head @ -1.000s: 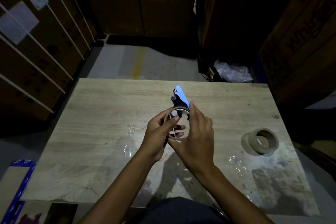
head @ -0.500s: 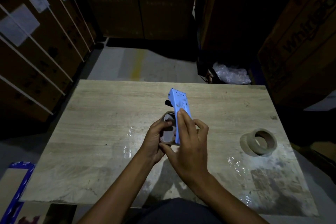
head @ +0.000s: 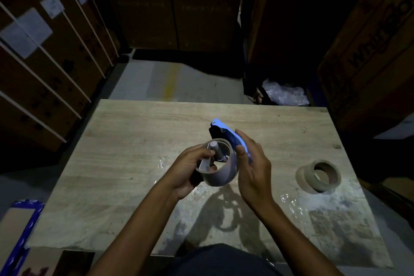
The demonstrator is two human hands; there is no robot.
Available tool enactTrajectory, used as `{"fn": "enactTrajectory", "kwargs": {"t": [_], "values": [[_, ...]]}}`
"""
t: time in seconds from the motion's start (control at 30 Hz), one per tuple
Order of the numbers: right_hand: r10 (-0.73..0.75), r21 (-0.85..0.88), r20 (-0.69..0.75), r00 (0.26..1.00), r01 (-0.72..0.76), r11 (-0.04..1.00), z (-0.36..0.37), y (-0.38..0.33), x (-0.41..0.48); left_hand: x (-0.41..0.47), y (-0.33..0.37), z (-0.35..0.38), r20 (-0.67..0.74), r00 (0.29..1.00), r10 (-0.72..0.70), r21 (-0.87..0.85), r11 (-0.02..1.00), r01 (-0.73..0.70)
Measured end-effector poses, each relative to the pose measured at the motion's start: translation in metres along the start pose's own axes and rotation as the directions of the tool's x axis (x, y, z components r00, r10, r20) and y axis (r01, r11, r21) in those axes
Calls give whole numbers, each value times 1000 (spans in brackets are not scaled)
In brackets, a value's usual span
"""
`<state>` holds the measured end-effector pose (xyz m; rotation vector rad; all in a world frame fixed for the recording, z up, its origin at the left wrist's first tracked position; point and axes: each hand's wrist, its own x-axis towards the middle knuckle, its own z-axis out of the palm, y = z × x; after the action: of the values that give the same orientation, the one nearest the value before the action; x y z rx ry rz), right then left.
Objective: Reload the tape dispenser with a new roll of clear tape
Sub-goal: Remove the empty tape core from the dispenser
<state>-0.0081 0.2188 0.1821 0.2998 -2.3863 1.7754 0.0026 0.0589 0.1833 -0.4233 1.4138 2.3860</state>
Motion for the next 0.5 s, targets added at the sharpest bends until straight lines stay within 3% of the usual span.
{"fn": "enactTrajectory", "kwargs": {"t": [0.1,0.27,0.37,0.5], "values": [[137,213,0,991,-134,968,-3,3,9,-3,3,-4,0,993,-117,109,987,116],[171,283,53,984,-179,942,-7,7,15,-7,9,-7,-2,980,-198,147,970,196],[192,306,49,980,-198,931,-7,10,17,-5,9,-5,-21,981,-192,115,974,193],[202,340,-2,979,-190,921,-6,13,15,-4,0,7,-107,992,-72,105,991,83]]}}
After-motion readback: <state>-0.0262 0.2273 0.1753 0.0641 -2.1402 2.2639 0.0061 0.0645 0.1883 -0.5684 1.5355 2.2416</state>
